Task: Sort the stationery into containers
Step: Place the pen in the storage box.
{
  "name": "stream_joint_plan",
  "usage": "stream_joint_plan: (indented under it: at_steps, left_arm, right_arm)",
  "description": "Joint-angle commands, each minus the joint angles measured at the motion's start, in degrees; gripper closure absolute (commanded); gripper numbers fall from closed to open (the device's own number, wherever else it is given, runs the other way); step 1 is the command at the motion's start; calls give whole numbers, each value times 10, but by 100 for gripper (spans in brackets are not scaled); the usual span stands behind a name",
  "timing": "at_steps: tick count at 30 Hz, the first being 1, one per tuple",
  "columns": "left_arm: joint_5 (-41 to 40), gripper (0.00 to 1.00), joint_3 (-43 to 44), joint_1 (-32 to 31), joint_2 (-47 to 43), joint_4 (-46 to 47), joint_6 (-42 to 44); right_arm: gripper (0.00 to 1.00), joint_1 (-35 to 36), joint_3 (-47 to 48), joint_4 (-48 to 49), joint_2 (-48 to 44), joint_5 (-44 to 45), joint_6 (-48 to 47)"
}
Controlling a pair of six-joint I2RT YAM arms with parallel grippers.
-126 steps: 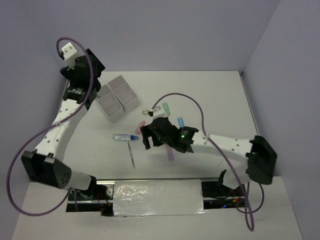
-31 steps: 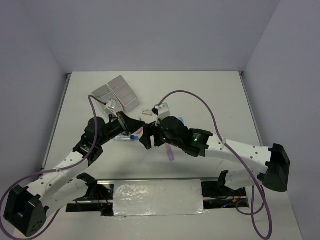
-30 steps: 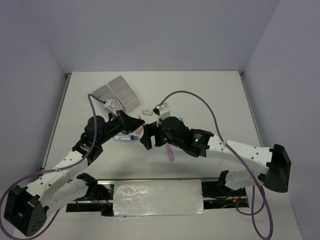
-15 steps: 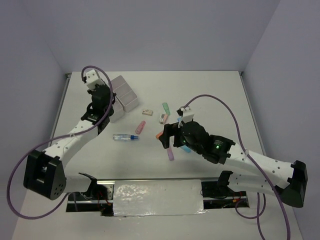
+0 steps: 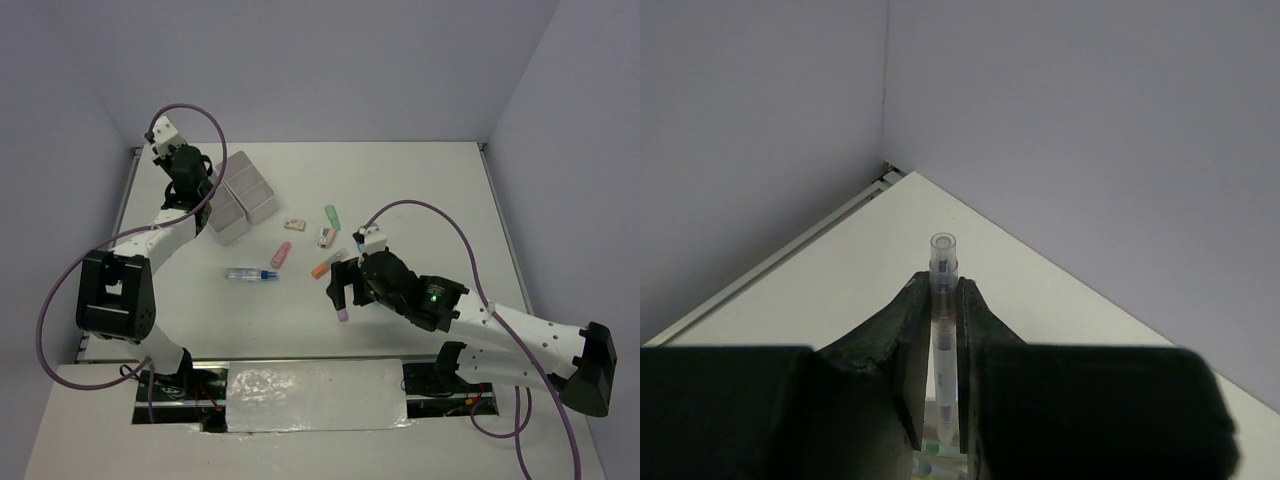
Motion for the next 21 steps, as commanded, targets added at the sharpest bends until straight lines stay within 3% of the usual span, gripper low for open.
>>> stream_joint_plan:
  at_steps: [1,6,9,12,21]
  left_arm:
    - [5,91,-6,8,8,68,9]
    - [23,84,-25,9,6,74,-16]
    - [24,71,-32,10,5,74,-20]
    - [25,49,-51,10,0,84,-20]
    - [33,2,-52,9,-62,26,-45]
  right_arm:
    - [1,-1,37,-6,3,0,-15]
    - [1,-1,54,-15,18,8,-23]
    - [1,-4,54,-7,28,4,-24]
    - [1,-7,54,0,39,1,-24]
    - [1,-52,40,19,70,-43,-16]
